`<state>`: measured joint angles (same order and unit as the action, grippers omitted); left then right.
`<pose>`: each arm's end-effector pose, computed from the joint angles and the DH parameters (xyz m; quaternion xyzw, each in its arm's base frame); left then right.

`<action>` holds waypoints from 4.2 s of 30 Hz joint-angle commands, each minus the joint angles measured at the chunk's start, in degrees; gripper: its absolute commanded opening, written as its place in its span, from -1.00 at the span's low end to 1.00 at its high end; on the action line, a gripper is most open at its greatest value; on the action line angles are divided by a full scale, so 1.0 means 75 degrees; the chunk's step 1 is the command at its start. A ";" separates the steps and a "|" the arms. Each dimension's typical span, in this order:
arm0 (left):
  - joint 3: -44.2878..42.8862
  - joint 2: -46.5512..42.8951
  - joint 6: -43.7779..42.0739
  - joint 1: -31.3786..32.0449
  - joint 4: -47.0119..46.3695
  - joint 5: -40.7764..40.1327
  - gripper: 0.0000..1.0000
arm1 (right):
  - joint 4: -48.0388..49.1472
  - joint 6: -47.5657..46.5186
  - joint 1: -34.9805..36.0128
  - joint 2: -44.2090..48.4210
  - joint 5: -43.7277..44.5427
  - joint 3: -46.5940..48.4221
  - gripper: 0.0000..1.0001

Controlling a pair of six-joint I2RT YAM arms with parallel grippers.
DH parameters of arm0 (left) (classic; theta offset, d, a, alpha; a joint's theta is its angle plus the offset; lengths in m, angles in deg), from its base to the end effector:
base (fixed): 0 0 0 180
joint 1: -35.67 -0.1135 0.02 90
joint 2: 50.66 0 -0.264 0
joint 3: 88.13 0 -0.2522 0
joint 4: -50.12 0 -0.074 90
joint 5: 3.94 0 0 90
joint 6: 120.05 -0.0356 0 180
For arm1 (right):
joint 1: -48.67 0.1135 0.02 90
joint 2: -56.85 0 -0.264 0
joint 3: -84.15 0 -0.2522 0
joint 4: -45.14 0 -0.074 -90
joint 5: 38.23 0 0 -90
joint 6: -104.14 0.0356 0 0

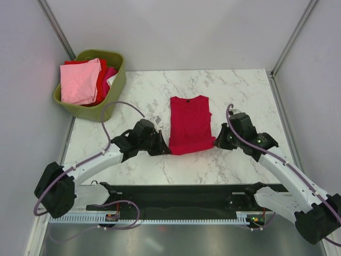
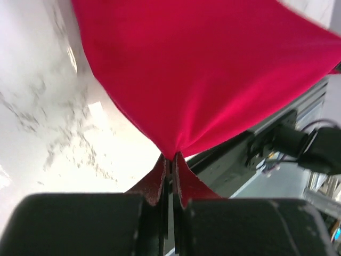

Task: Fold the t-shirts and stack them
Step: Fold the tshirt, then neatly place the folded tshirt to the corner

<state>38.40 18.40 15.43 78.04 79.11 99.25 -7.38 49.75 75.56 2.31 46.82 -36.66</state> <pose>0.1762 -0.1718 0.2160 0.0195 0.9172 -0.3424 0.2027 0.1695 0.0894 0.2678 0.0554 0.9308 0.2207 0.2861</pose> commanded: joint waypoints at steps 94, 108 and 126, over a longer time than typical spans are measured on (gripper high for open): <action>-0.6097 0.6719 -0.0965 -0.3153 -0.1877 0.0058 0.10 | 0.2708 -0.1280 -0.3350 -0.9357 -0.1461 0.6411 -1.00; -0.5874 0.6484 -0.1000 -0.3106 -0.1994 -0.0059 0.09 | 0.1525 -0.0976 -0.5825 -0.8609 0.0511 0.7302 -0.03; -0.4714 0.5312 -0.1258 -0.3059 -0.2428 -0.0259 0.09 | 0.2087 -0.1855 -0.3154 -0.7362 0.0402 0.5989 -0.17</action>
<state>2.49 61.22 8.17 54.76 63.72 98.58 8.51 36.81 46.95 -49.60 50.91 8.51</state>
